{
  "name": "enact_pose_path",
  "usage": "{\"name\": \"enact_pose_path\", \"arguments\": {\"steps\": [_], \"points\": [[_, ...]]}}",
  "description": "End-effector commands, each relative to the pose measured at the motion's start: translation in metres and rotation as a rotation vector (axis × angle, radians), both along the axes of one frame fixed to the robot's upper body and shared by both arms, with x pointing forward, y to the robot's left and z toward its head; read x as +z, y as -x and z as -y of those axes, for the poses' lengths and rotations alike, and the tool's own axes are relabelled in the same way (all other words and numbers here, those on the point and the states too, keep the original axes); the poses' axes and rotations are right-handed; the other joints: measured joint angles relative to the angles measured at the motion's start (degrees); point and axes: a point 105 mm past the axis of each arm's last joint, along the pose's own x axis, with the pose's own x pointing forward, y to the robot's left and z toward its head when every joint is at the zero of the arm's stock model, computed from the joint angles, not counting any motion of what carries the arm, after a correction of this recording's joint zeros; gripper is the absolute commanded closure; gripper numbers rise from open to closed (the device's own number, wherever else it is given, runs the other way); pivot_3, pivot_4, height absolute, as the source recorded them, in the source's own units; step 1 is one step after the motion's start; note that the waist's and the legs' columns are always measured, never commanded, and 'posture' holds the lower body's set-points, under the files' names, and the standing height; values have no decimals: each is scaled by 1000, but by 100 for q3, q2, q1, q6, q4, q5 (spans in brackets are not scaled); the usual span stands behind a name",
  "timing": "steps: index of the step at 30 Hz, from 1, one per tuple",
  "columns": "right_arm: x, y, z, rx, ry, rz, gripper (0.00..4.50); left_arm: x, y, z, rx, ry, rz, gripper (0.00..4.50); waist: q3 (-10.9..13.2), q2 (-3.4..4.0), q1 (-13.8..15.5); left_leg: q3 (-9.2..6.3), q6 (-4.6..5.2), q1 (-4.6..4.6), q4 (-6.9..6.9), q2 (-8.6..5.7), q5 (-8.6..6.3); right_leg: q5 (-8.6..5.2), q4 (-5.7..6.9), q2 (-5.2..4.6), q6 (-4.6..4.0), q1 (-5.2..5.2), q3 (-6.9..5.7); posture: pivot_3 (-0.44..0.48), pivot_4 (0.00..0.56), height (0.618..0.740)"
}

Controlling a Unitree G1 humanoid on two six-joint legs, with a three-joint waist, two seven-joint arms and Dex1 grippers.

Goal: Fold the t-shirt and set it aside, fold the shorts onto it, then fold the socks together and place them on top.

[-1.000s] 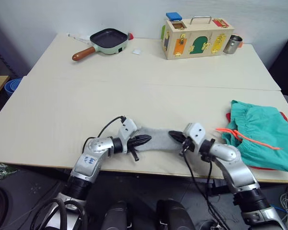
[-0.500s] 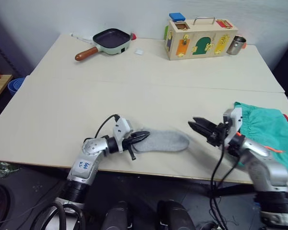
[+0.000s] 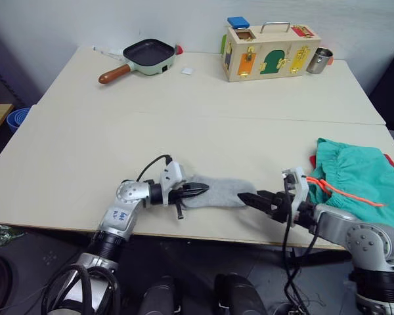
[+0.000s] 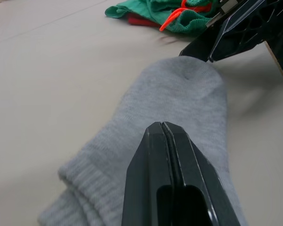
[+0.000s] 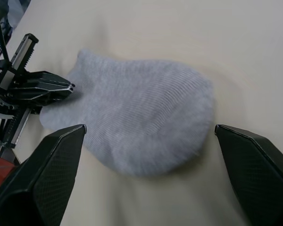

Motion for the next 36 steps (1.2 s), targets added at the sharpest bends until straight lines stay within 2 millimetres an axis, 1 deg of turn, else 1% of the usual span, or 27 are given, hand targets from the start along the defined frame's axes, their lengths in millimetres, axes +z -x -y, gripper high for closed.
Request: {"name": "enact_pose_path", "arguments": {"steps": [1,3,5,8,12,16,19,22,25,29,31,36], "points": [[-3,6,-24,65,-38,-43,639,-1,-4,6,0,-10,20,4500,0,0,-7,0,-1,2,-1,0,0,0,4,1,0,0,0,0,150,740],[-1,5,-29,77,-43,-43,1349,-1,-5,8,2,-10,19,4500,0,0,-7,0,-4,-1,-4,2,2,0,5,3,0,-6,-1,0,150,740],[3,2,-30,76,-35,-20,2038,-4,-5,8,3,-18,-4,4500,0,0,1,1,-3,-3,-3,1,2,0,5,3,0,-6,-1,0,150,740],[15,-8,-19,42,-17,14,3097,-10,-5,8,8,-39,-26,4500,0,0,10,1,0,-6,-1,-3,2,0,3,0,0,-6,0,0,150,740],[21,-11,-14,65,42,26,4487,-14,-5,9,16,-58,-42,4500,0,0,24,-1,4,-7,0,-4,1,1,1,-3,1,-6,-1,0,150,740],[39,-11,-22,122,149,123,4487,-15,-7,10,39,-56,-46,4500,0,1,14,0,4,-7,-1,-4,1,1,-1,-4,1,-6,0,0,150,740],[47,-17,-24,102,178,189,4487,-16,-9,10,59,-53,-53,4500,0,0,31,-1,4,-7,-1,-4,1,1,-1,-4,2,-6,-1,0,150,740],[52,-19,-30,119,264,295,4487,-16,-10,9,80,-55,-59,4500,0,1,27,-2,5,-8,-1,-5,0,2,-5,-5,3,-5,-2,0,150,740],[49,-13,-43,171,332,367,4487,-17,-13,7,109,-54,-71,4500,0,1,22,-2,5,-9,-1,-5,1,4,-9,-4,7,-4,-3,0,150,740],[45,-6,-63,189,308,373,4487,-20,-13,2,137,-66,-91,4500,0,0,18,-2,2,-8,-1,-3,2,4,-8,-3,7,-4,-3,0,150,740],[40,-2,-72,218,315,388,4487,-22,-11,-2,147,-81,-105,4500,0,0,13,-2,1,-8,-2,-3,3,4,-7,-3,7,-4,-3,0,150,740],[37,-1,-90,263,317,410,4487,-21,-9,-12,171,-92,-127,4500,0,1,-24,-2,-1,-7,-4,0,2,4,-8,-1,6,-6,-3,0,150,740]]}}
